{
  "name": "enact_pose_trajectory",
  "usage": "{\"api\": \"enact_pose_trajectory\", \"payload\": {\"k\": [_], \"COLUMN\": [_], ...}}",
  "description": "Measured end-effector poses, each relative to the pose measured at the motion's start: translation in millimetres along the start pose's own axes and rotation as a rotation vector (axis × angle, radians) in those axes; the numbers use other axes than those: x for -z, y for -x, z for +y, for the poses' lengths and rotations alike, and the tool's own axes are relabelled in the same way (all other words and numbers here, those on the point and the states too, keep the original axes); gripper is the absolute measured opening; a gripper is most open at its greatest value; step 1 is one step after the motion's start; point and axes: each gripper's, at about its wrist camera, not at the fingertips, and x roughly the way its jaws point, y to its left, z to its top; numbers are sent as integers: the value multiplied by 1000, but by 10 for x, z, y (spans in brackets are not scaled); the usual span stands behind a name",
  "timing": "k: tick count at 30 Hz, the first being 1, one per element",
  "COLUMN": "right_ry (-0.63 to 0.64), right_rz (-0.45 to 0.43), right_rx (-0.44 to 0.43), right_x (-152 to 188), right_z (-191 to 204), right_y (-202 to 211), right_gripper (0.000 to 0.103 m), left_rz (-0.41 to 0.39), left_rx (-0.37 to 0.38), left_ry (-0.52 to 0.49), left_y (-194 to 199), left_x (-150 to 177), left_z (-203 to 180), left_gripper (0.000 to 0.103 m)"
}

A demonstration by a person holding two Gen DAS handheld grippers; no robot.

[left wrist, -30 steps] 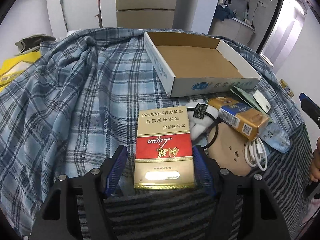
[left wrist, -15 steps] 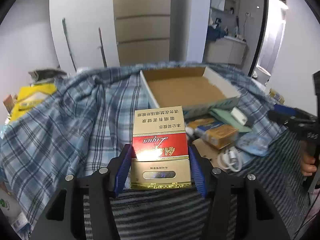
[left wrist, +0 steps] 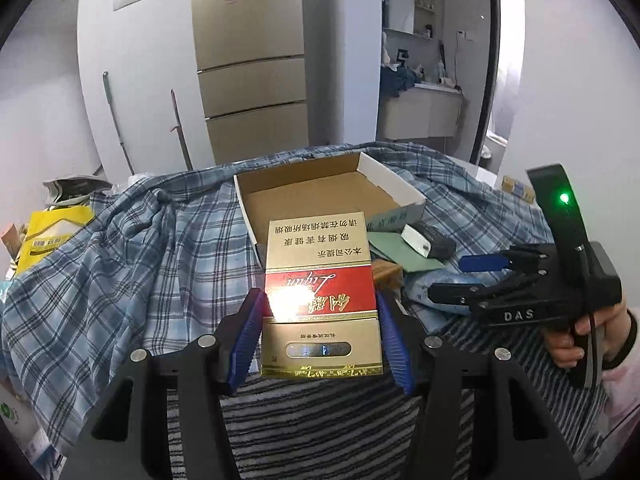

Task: Organize soft objects
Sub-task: 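Place red pack in box with left tool while right tool places blue tissue packet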

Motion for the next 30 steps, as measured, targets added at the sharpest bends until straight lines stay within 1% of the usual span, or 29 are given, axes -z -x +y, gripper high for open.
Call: {"api": "enact_pose_trajectory", "payload": {"k": [2,3,4,7,8,9,12,14,17,20,22,26,30], "right_ry": [-3,-3,-2,7,14,20,42,64,82,89,76,81,105], "right_rz": [16,26,36,57,62,66,63,44,14,-25,-69,-172,-275], "right_rx": [-14,-20,-25,-30,-26,-23,-25,-16,3,23,59,74,100], "right_x": [5,9,9,16,22,27,42,55,71,86,81,11,-157], "right_z": [-10,-13,-13,8,21,32,67,103,148,202,235,323,410], "right_y": [-48,-71,-92,-128,-137,-141,-120,-70,46,204,339,662,955], "right_gripper": [67,63,61,50,42,39,38,38,37,37,37,37,35], "left_rz": [7,9,7,6,1,-5,-30,-44,-58,-95,-121,-176,-238], "left_rx": [6,3,1,0,-6,-16,-56,-73,-64,-65,-68,-81,-96], "left_ry": [11,14,16,27,26,22,3,-8,-2,0,5,1,1], "left_y": [-26,-39,-46,-56,-53,-50,-7,25,91,200,287,444,573], "left_x": [23,29,39,54,57,61,66,61,48,26,-7,-124,-301], "left_z": [4,1,0,-14,-21,-25,-46,-41,-19,5,13,-13,-37], "left_gripper": [58,58,58,58,58,58,58,58,58,58,58,58,58]}}
